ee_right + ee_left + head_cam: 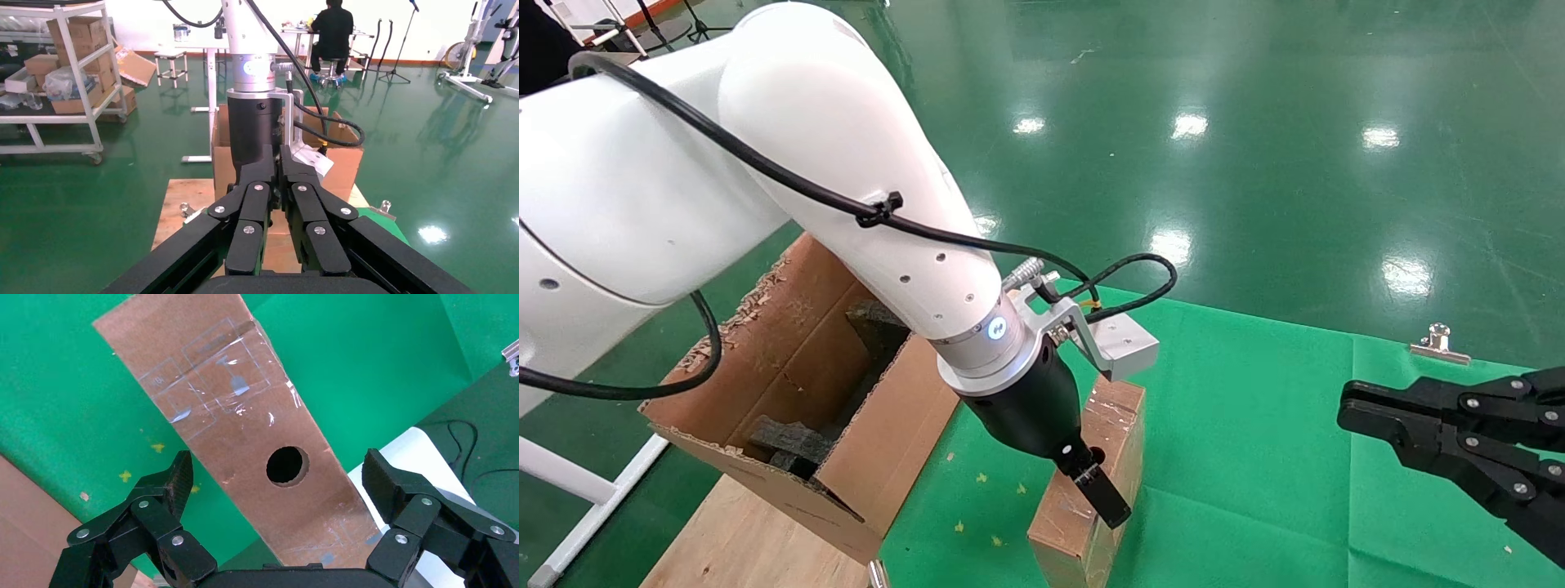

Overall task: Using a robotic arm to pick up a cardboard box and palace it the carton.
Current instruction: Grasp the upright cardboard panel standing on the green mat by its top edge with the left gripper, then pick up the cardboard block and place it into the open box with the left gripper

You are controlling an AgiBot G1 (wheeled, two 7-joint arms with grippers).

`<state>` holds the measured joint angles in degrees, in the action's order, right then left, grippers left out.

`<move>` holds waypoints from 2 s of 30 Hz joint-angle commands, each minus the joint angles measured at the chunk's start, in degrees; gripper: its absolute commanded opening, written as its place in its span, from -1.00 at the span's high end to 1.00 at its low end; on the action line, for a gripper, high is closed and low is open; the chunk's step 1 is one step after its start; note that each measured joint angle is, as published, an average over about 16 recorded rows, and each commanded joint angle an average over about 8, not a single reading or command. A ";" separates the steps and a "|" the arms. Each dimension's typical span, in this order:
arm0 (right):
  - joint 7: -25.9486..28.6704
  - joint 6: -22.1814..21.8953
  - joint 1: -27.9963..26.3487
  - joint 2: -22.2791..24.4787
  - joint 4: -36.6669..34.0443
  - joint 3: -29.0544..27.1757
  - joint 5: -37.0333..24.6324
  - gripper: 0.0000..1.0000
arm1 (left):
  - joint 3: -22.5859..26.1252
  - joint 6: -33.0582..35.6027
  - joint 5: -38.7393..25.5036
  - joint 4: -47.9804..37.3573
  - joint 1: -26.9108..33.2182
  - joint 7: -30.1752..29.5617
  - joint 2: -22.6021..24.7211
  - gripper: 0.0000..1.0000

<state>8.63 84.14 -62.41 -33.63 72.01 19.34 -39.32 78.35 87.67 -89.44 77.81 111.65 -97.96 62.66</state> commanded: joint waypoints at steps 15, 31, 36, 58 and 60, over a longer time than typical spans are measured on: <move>0.00 0.00 0.00 0.00 0.00 0.00 0.00 -1.00 | -0.58 0.03 0.06 0.01 -0.12 -0.27 -0.26 1.00; 0.00 0.00 0.00 0.00 -0.01 0.00 0.00 -1.00 | -1.29 0.10 1.80 -1.45 0.72 5.75 -1.73 1.00; -0.01 0.00 0.00 0.00 -0.01 0.01 0.00 -1.00 | -3.19 0.96 5.27 -2.93 2.91 16.26 -7.14 1.00; -0.01 -0.01 -0.01 0.00 -0.01 0.02 0.01 -1.00 | -2.20 1.42 2.64 -45.01 28.22 56.74 -24.56 1.00; -0.01 -0.01 -0.01 0.00 -0.01 0.02 0.01 -1.00 | -1.15 0.06 0.32 -48.72 28.84 59.22 -24.67 1.00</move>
<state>8.62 84.13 -62.42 -33.63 72.00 19.36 -39.31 76.87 87.64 -88.32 29.58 138.94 -38.93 38.46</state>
